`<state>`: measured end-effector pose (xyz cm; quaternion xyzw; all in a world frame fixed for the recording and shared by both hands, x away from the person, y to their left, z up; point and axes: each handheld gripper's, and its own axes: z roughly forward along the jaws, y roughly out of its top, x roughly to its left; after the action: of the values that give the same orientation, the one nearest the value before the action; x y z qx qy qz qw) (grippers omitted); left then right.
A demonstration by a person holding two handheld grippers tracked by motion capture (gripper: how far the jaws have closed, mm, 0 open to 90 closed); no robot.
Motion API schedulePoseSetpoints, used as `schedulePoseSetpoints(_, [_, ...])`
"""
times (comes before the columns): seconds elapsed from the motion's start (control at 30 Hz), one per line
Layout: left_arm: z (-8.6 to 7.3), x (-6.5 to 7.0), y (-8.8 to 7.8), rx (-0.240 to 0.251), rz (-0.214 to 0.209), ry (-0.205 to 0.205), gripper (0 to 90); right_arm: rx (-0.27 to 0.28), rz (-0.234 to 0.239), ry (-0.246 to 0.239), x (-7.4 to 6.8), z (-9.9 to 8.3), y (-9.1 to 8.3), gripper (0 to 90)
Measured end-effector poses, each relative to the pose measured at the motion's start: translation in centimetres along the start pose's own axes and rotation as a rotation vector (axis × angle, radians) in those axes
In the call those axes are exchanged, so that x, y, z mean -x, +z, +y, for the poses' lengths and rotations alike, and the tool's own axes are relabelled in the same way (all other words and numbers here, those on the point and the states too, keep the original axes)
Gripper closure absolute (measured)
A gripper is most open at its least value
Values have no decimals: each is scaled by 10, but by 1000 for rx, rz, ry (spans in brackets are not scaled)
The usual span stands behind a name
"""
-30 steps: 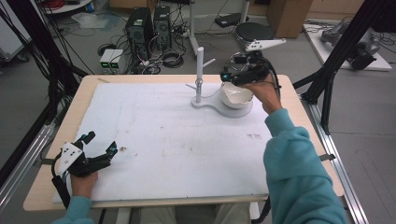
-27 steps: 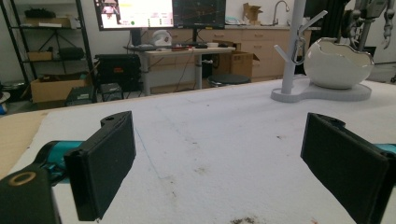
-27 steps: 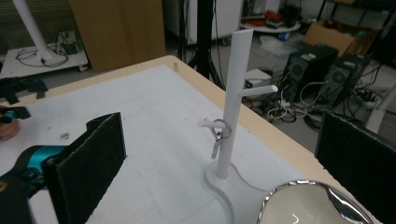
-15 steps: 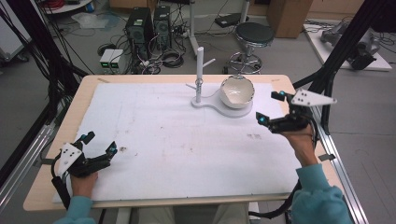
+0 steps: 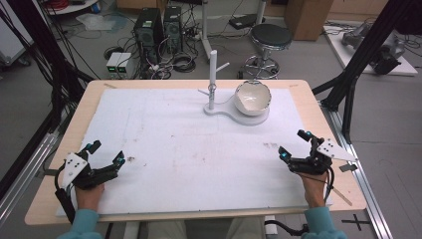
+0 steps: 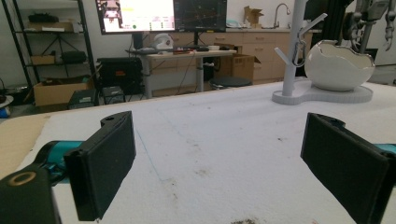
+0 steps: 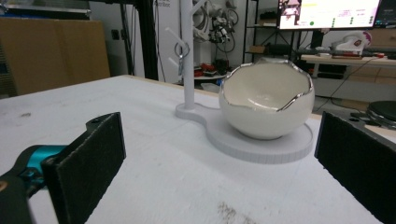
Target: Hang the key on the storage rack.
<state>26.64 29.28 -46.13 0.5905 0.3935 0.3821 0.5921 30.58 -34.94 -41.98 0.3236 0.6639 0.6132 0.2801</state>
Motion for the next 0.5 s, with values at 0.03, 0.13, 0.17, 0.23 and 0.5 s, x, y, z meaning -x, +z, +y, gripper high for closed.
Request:
schedulePoseSetpoints(0.03, [0,0,0,-1,0,0,106,-4,-4,-6,-1,-4,0,11])
schedulePoseSetpoints(0.13, [0,0,0,0,1,0,106,-28,-5,-22,-3,-14,2,11])
schedulePoseSetpoints(0.17, [0,0,0,0,1,1,106,-35,-2,-15,-4,-17,2,11])
schedulePoseSetpoints(0.23, [0,0,0,0,1,2,106,-37,-3,-17,-4,-23,4,11])
schedulePoseSetpoints(0.5, [0,0,0,4,1,0,106,-25,-37,-39,-9,-28,3,11])
